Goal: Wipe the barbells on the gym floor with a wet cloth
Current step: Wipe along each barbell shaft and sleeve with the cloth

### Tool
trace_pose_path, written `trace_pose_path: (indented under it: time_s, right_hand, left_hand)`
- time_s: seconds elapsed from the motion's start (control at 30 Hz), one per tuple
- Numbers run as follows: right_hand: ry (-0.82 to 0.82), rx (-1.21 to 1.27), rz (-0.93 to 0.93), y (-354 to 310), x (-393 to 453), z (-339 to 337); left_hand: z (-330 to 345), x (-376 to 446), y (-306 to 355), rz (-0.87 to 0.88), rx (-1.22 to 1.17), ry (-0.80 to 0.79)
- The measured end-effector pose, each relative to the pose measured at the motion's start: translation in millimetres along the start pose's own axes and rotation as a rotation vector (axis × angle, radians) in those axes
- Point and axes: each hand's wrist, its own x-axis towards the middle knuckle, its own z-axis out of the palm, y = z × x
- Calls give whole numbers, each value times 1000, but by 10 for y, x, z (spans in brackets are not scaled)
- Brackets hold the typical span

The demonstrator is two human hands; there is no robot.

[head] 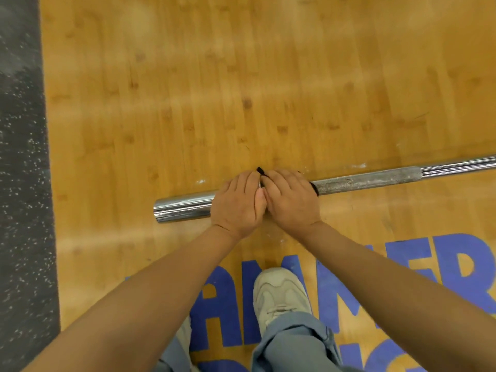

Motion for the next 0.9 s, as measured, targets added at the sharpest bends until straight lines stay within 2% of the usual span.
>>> trace_pose_path:
  time_s: [0.07, 0.17, 0.27, 0.33, 0.43, 0.53, 0.63, 0.8, 0.9]
  right_hand:
    - [-29, -20, -86, 186, -45, -79]
    - [-14, -91, -14, 443, -153, -233]
    - [-12, -151, 144, 113, -72, -141]
    - [-27, -100, 132, -93, 2, -45]
    - [-56, -116, 26, 93, -48, -108]
    - [-61, -195, 97, 240, -132, -229]
    - [-76, -188, 184, -21, -36, -147]
    - [-131, -169, 95, 98, -61, -226]
    - [-165, -214, 160, 268, -151, -319]
  left_hand:
    - [-10, -1, -14, 6, -13, -20]
    - [-20, 3, -13, -6, 10, -16]
    - [8, 6, 9, -1, 16, -13]
    - [7, -13, 2, 3, 35, -7]
    - [-15, -3, -17, 39, 27, -1]
    - [-11, -31, -10, 30, 32, 23]
    - [-19, -13, 15, 24, 33, 1]
    - [-30, 3, -12, 65, 47, 10]
    - [-16, -29, 6, 54, 58, 12]
